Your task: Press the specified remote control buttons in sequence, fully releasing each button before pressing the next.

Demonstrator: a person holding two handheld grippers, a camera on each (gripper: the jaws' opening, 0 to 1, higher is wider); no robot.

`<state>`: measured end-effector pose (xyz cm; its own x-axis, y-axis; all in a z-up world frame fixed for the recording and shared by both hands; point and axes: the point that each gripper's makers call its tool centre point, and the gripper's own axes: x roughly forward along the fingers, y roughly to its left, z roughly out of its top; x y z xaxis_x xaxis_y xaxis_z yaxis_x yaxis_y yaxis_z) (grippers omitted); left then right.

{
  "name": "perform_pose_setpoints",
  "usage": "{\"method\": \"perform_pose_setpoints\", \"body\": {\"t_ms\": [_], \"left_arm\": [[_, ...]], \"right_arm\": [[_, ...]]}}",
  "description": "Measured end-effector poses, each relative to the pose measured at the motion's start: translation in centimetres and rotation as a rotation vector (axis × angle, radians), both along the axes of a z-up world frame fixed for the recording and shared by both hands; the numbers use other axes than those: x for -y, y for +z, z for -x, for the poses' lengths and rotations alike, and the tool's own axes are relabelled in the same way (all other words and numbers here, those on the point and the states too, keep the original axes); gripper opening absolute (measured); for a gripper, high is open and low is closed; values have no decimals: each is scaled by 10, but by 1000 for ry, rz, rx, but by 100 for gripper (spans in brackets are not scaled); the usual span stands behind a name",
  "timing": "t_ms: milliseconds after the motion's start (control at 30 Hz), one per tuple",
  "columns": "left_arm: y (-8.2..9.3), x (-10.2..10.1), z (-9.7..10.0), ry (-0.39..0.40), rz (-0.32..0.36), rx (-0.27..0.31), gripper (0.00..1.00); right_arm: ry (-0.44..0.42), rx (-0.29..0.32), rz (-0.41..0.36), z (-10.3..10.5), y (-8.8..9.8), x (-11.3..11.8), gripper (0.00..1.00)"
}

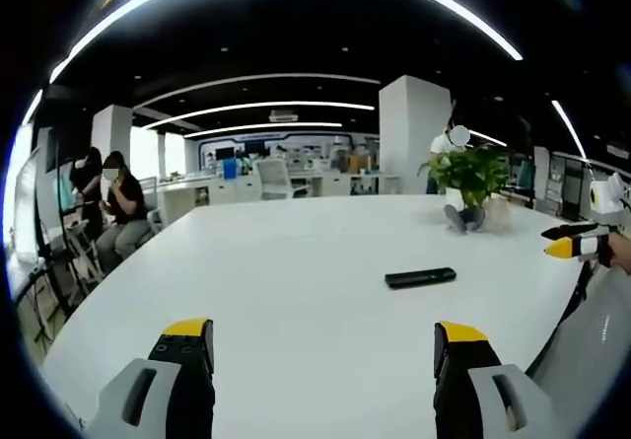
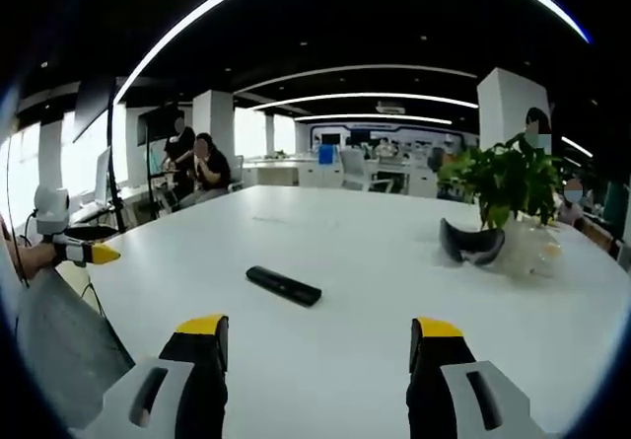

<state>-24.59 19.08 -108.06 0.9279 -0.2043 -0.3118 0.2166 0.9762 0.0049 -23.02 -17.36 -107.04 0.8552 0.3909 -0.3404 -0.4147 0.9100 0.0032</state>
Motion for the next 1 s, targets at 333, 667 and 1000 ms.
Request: {"method": "perform_pose_setpoints", "body": {"t_ms": [333, 667, 1000], "left_arm": [[0, 3, 1, -14, -17, 1, 95], [5, 4, 2, -13, -23, 9, 95], [4, 3, 1, -14, -23, 9, 94]], "right_arm": [[2, 10, 4, 1, 3, -1, 73], [-9, 16, -4, 0, 5, 0, 73], [-8, 11, 5, 0, 4, 0, 73]]}}
